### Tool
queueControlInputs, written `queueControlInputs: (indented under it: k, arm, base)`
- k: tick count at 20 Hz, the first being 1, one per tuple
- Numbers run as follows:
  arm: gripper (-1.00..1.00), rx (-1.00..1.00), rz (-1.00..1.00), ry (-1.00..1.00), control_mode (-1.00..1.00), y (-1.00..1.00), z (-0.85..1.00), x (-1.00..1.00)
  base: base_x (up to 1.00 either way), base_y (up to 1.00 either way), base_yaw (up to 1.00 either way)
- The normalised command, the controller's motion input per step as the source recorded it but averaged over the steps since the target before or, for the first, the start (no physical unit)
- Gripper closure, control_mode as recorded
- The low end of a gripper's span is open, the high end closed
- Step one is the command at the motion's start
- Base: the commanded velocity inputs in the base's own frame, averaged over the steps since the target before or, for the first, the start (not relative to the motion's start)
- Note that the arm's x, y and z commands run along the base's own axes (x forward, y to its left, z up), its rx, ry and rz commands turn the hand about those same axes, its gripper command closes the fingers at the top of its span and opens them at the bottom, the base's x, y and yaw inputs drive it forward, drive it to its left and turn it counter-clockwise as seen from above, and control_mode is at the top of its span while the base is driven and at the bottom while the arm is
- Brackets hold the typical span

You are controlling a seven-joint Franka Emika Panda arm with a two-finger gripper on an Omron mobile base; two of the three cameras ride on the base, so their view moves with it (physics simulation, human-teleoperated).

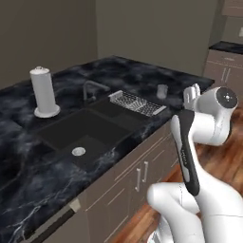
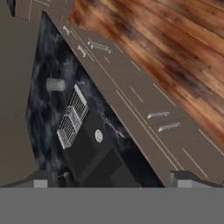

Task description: Move the glass cup from next to the sink to the open cabinet. Then, move the bowl with the eggplant to the fridge to clear the area for faucet cleaning.

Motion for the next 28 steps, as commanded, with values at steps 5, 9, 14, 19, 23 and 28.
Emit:
queueControlInputs:
  k: [5, 9, 14, 19, 23, 28]
  arm:
    - [-1.0, 0.0, 0.0, 0.0, 1.0, 0.0, 0.0, 0.0]
    - [-1.0, 0.0, 0.0, 0.0, 1.0, 0.0, 0.0, 0.0]
    - [-1.0, 0.0, 0.0, 0.0, 1.0, 0.0, 0.0, 0.0]
    - [-1.0, 0.0, 0.0, 0.0, 1.0, 0.0, 0.0, 0.0]
    - [-1.0, 0.0, 0.0, 0.0, 1.0, 0.0, 0.0, 0.0]
    - [-1.0, 0.0, 0.0, 0.0, 1.0, 0.0, 0.0, 0.0]
  base:
    - [1.0, -0.76, 0.04]
    - [1.0, -0.79, 0.26]
    - [1.0, -0.77, 0.27]
    - [1.0, -0.82, 0.3]
    - [0.94, -0.53, 0.38]
    - [0.56, -0.42, 0.45]
